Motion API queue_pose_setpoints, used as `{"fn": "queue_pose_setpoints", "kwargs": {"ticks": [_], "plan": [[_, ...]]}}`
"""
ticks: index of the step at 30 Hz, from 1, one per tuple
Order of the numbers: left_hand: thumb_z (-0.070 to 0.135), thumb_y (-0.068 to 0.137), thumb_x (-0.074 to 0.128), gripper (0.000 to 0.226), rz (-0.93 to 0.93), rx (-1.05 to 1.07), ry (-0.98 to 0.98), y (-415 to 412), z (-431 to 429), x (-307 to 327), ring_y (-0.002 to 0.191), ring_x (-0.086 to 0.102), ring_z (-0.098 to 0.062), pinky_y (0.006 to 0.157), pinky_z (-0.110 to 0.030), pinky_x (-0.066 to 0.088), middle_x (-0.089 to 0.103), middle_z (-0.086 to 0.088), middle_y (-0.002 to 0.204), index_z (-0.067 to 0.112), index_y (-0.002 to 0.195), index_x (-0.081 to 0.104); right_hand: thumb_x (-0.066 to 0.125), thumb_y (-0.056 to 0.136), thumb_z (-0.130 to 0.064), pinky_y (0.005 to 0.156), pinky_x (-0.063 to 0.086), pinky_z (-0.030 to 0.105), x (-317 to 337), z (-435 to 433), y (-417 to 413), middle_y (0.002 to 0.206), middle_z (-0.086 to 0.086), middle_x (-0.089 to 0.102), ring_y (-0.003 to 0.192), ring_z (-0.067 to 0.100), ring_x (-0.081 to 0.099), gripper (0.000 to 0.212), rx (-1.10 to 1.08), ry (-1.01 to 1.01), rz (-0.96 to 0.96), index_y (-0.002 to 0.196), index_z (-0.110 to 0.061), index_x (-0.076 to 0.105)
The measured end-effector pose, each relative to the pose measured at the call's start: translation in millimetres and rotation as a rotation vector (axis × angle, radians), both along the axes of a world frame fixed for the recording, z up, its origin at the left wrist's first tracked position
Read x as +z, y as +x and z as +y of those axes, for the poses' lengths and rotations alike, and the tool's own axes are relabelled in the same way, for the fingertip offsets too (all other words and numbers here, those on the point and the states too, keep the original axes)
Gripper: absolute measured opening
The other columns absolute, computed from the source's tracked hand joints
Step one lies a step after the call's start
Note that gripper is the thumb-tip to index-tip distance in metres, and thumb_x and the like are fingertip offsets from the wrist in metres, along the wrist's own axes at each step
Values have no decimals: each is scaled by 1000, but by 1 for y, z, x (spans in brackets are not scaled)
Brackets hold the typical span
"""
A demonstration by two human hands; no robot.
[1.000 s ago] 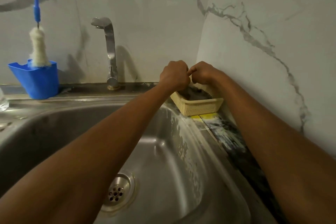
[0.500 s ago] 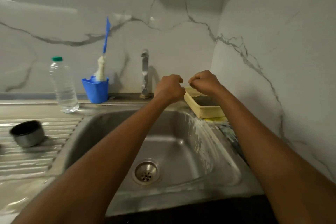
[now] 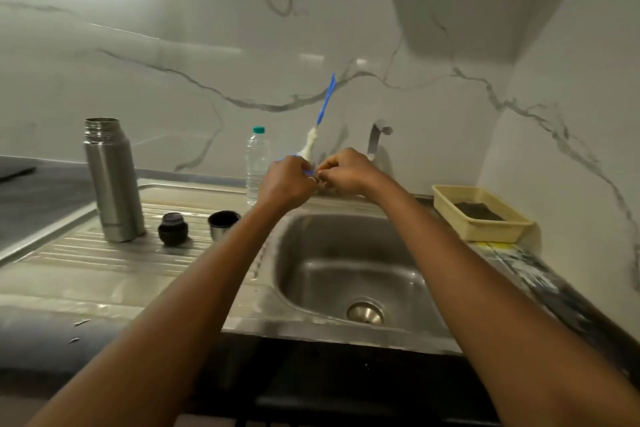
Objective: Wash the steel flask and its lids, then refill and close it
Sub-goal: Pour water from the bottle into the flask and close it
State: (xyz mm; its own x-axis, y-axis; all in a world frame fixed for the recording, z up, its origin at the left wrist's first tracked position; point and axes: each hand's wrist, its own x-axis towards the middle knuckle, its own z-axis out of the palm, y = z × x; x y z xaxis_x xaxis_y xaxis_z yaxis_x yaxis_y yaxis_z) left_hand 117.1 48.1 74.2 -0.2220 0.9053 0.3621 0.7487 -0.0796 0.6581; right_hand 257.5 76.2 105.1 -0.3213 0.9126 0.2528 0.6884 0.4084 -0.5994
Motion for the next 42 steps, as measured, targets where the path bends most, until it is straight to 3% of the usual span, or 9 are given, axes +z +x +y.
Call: {"fn": "queue_pose_setpoints", "kwargs": {"ticks": [2,7,10,15,21,30,34,38,42], "plan": [[31,85,68,34,-25,46,16,-25,5,1,100,69,-31,92,-38,54,73,-5,113,27,119,71,61,88,-12,60,52,18,2,5,-22,82,5,74,73,12,68,16,22,2,13,86,-12,77],[29,91,65,35,-45,144,61,-82,29,3,114,64,-27,99,-36,50,72,-3,119,24,125,69,61,89,-17,85,60,41,-2,39,-69,95,13,73,93,29,70,14,25,17,66,91,-9,73],[30,93,63,35,-77,211,108,-109,58,9,117,62,-28,98,-33,47,70,-4,124,25,127,68,65,90,-25,74,48,36,-11,64,-95,88,13,63,83,29,58,22,-1,89,32,89,-4,61],[26,97,60,46,-91,145,125,-128,110,21,126,57,-23,106,-32,40,62,-2,136,16,142,53,78,85,-39,85,41,30,-36,107,-133,124,7,53,113,23,53,73,7,52,155,135,-2,40],[43,97,52,65,-48,19,1,-140,170,22,139,44,-32,114,-51,37,43,-13,154,13,153,35,84,77,-43,78,44,30,-60,155,-166,123,11,59,109,26,59,81,-24,6,272,131,-1,39],[18,101,60,32,32,-20,48,-138,177,28,96,53,-18,79,-26,41,58,-9,110,3,128,60,78,86,-39,82,43,23,-84,172,-183,114,1,53,104,17,56,72,7,50,371,135,-4,37],[16,100,60,32,-33,-98,25,-128,155,39,99,56,-18,84,-28,42,64,-10,115,3,129,63,79,84,-43,85,48,25,-84,161,-166,125,4,61,112,19,61,73,22,49,422,137,-10,41],[15,99,64,26,-200,-187,45,-106,125,61,97,61,-16,85,-26,48,67,-7,111,3,120,69,79,83,-45,74,46,11,-65,138,-131,125,0,63,108,15,62,72,50,90,469,138,-16,44],[19,98,64,26,-358,-269,19,-75,91,82,105,63,-18,87,-30,53,69,-7,115,3,117,71,82,83,-34,91,58,36,-52,104,-93,135,6,58,116,25,63,72,134,8,709,139,-16,42]]}}
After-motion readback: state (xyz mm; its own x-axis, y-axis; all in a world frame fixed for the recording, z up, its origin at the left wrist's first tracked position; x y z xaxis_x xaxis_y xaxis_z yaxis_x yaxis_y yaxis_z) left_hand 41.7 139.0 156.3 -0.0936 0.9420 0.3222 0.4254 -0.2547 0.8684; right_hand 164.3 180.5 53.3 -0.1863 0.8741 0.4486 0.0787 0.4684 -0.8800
